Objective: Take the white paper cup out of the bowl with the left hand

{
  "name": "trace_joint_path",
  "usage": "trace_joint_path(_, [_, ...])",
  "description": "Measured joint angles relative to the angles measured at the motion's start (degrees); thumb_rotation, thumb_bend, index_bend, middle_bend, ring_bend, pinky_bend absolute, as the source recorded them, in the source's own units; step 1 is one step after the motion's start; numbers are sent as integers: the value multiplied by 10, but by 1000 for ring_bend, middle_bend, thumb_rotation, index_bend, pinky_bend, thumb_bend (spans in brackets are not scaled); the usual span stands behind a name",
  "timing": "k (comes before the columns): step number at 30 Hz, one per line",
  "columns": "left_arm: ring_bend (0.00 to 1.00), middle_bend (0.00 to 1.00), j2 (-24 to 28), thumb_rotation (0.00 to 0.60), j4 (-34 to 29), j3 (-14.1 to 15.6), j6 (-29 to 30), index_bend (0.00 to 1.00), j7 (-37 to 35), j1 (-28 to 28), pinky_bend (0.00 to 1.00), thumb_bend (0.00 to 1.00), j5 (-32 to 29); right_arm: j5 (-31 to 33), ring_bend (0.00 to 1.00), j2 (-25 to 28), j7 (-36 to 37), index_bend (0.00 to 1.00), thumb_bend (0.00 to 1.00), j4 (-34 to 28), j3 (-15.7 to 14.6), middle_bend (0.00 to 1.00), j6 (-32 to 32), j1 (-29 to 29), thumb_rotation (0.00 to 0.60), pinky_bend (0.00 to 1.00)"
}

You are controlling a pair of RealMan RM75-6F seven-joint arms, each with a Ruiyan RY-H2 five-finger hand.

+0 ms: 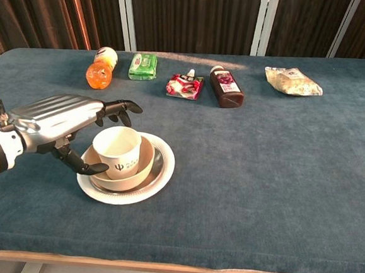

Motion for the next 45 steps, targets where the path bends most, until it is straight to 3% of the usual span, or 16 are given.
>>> trace_joint_path(15, [212,252,-4,600,3,0,-2,155,1,-3,302,266,-1,-2,0,0,-1,0,67,0,-1,0,5,-4,600,0])
trace_joint_path(18, [240,293,-9,600,10,0,0,186,-4,-4,320,267,3,-3,0,0,1,0,67,1,-1,0,8,-5,600,0])
trace_joint_path(25, [390,498,-20,600,20,0,4,357,-8,-3,371,273,7,0,0,1,-1,0,67,0,-2,0,7,-7,600,0])
trace_joint_path(34, [403,507,-26,600,24,-3,30,370,-11,1,371,274,26,1,0,1,-3,0,67,-1,-1,0,8,-8,600,0])
trace_joint_path(45, [398,492,58,600,-51,-5,105,369,-11,41,375,271,55,1,0,2,-4,0,67,-3,-2,0,3,-7,600,0])
